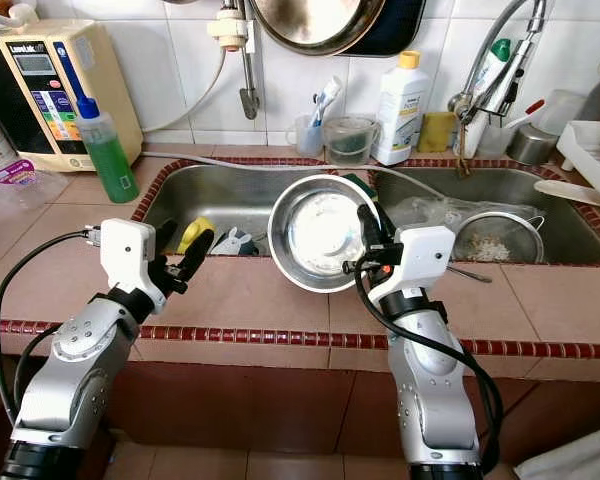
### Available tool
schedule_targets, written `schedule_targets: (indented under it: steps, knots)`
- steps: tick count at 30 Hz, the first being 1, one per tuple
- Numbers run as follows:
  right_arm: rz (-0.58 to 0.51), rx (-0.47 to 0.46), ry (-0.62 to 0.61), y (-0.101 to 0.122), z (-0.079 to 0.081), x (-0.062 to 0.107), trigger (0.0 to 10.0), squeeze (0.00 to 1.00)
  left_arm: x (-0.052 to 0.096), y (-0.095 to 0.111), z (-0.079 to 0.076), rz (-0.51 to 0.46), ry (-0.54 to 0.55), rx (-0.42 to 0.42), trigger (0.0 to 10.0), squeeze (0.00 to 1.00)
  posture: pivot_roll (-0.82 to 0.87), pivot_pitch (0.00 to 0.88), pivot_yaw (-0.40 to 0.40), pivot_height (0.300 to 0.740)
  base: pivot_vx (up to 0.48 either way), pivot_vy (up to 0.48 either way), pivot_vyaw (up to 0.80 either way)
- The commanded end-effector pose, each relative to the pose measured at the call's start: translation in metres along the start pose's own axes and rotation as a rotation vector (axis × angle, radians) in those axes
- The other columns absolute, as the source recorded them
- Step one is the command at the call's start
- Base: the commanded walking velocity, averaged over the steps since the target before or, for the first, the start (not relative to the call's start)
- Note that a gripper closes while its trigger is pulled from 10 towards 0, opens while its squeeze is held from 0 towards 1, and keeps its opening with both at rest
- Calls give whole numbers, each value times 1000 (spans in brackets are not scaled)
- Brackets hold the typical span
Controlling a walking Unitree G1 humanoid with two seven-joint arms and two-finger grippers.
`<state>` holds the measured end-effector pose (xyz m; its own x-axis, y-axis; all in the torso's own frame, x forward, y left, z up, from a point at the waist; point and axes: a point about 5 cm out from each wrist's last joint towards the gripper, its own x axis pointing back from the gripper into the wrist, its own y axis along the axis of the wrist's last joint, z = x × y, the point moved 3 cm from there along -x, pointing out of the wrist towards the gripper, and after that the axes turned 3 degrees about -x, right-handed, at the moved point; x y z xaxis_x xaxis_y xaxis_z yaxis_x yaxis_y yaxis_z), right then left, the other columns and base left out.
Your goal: Kitchen organization
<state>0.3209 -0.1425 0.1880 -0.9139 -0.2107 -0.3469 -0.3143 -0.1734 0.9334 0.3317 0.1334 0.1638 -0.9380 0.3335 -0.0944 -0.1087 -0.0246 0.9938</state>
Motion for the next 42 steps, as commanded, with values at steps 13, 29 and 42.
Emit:
schedule_targets:
  steps: [13,29,42]
  knots:
    - [-8,6,13,3,2,0,10000,0,1,-1,7,18,28,11,10000,0,-117,26,36,740,308,0,0]
    - [-1,9,23,3,3,1,10000,0,2,-2,6,22,35,21,10000,0,-119,30,31,740,315,0,0]
    - [18,12,27,1,3,3,10000,0,4,-7,6,47,50,28,10000,0,-120,36,30,740,230,0,0]
